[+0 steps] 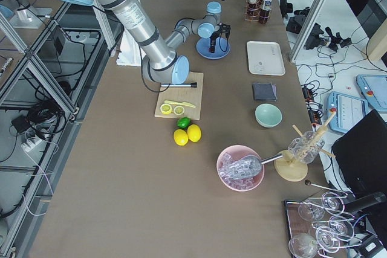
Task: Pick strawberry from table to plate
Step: 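Lower the strawberry onto the plate and open the right gripper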
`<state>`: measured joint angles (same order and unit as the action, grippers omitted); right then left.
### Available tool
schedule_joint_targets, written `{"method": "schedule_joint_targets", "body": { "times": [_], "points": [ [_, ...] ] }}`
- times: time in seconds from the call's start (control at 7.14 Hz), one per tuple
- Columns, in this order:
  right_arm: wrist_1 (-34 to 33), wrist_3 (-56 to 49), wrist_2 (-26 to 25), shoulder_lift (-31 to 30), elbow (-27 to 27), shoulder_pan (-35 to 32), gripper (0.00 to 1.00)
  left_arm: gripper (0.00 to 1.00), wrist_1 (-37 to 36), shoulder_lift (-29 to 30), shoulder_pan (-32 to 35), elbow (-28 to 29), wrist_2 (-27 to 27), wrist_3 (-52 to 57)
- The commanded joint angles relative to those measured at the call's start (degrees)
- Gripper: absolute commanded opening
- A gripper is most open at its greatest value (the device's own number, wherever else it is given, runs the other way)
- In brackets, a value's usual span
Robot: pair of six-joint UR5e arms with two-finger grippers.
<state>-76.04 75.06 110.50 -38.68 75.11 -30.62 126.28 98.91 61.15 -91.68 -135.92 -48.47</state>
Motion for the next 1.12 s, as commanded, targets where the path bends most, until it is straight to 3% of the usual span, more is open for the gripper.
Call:
{"method": "schedule_joint_targets", "body": {
  "times": [0.0, 0.14, 0.42, 0.56, 0.7, 0.84, 0.98],
  "points": [
    [-3.8, -4.3, 9.5, -7.0, 10.1, -9.3, 1.0, 0.97, -3.6, 0.0, 5.9, 0.4, -4.6, 9.2],
    [-5.2, -15.0, 11.6, -15.0, 15.4, -14.0, 1.0, 0.97, -10.8, 0.0, 10.7, -0.2, -5.7, 17.4],
    [-8.8, -40.6, 22.9, -26.3, 17.5, -31.2, 1.0, 0.97, -24.8, 0.1, 18.2, 0.0, -5.7, 35.3],
    [-9.1, -53.2, 24.4, -32.7, 17.5, -38.1, 1.0, 0.97, -34.9, 0.8, 22.8, -0.1, -5.2, 45.3],
    [-12.8, -68.0, 24.7, -37.1, 16.2, -45.0, 1.0, 0.97, -40.4, 1.6, 25.6, 0.1, -4.8, 52.8],
    [-22.0, -81.9, 24.7, -37.4, 15.2, -51.8, 1.0, 0.97, -42.4, 2.1, 27.1, 0.1, -4.8, 53.6],
    [-28.6, -88.4, 24.6, -37.5, 14.5, -57.6, 1.0, 0.97, -43.0, 2.1, 27.1, -0.2, -4.7, 53.1]
  ]
}}
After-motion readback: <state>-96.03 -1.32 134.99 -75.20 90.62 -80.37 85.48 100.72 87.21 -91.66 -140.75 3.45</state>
